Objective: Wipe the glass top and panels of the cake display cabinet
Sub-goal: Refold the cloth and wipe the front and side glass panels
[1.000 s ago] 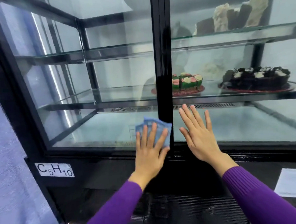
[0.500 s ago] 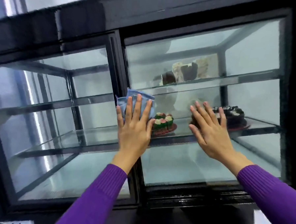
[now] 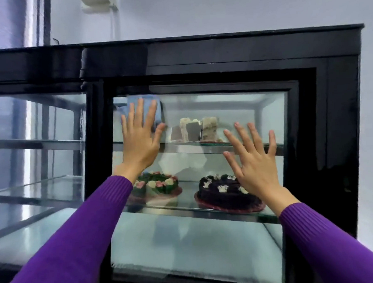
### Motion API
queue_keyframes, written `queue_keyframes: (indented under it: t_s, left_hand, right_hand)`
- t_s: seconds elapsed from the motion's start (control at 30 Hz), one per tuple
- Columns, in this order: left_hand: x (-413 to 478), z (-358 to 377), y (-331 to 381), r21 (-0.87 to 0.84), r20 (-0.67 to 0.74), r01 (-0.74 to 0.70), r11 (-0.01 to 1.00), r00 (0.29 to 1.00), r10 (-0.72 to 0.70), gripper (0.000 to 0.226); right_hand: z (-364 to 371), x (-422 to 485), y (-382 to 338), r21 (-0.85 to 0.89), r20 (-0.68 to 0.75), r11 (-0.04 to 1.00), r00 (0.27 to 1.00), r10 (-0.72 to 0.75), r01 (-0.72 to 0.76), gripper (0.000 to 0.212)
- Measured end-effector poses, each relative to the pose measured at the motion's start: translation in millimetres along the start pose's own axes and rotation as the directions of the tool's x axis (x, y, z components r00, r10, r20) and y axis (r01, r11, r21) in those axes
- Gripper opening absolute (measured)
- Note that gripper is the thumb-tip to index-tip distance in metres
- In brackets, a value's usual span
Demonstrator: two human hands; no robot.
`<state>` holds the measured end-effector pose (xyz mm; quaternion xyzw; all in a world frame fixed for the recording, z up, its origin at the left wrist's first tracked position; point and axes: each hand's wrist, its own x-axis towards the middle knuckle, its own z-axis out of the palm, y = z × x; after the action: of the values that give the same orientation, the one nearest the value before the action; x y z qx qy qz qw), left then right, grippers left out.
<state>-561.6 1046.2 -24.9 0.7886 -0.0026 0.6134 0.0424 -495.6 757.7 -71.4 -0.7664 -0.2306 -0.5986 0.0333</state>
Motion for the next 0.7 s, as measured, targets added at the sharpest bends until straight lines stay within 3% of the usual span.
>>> queue_keyframes:
  t_s: [0.07,0.17,0.27,0.33,0.47,0.53,0.63,0.7]
  left_hand:
    - [-40.2,4.3,-12.0,0.043,0.040,-0.063,0.997,0.997,0.061,0.062]
    - [-34.4,-3.1,-34.0,0.023,0.005,0.132,0.991,0.991,-0.133,0.063]
    - [16.1,-7.1,-15.0,-0.016,-0.063,0.223,0.975,0.973,-0.224,0.061]
    - [26.5,-1.6,3.9,-0.016,-0.072,0.151,0.988,0.986,-0.152,0.061]
    - [-45.7,20.0,10.8,0.059,0.047,-0.214,0.975,0.976,0.211,0.061]
    - [-91.2,24.6,-6.8,0.076,0.092,-0.254,0.964,0.965,0.247,0.062]
    - [-104.0,16.5,-37.2,0.063,0.054,0.009,0.998,0.998,-0.013,0.065]
    - [-83.7,9.6,-34.5,0.031,0.003,0.189,0.982,0.982,-0.189,0.064]
  right_hand:
    - [-1.0,-2.5,5.8,0.052,-0.037,0.996,0.996,0.079,-0.077,0.061]
    - [-6.6,-11.2,24.0,0.171,-0.075,0.960,0.969,0.236,-0.220,0.065]
    - [-4.5,-19.9,33.5,0.117,-0.085,0.981,0.983,0.163,-0.152,0.068]
    - [-2.5,-20.8,34.6,0.077,-0.074,0.987,0.986,0.147,-0.141,0.069]
    - [-3.2,-20.1,33.9,0.087,-0.064,0.986,0.987,0.146,-0.140,0.068]
    - [-5.5,-25.7,35.6,0.096,-0.047,0.984,0.987,0.154,-0.149,0.067]
    - [-2.4,-53.8,38.7,0.098,-0.044,0.974,0.976,0.211,-0.206,0.067]
    - [4.6,-80.5,38.7,0.094,-0.056,0.971,0.973,0.224,-0.218,0.066]
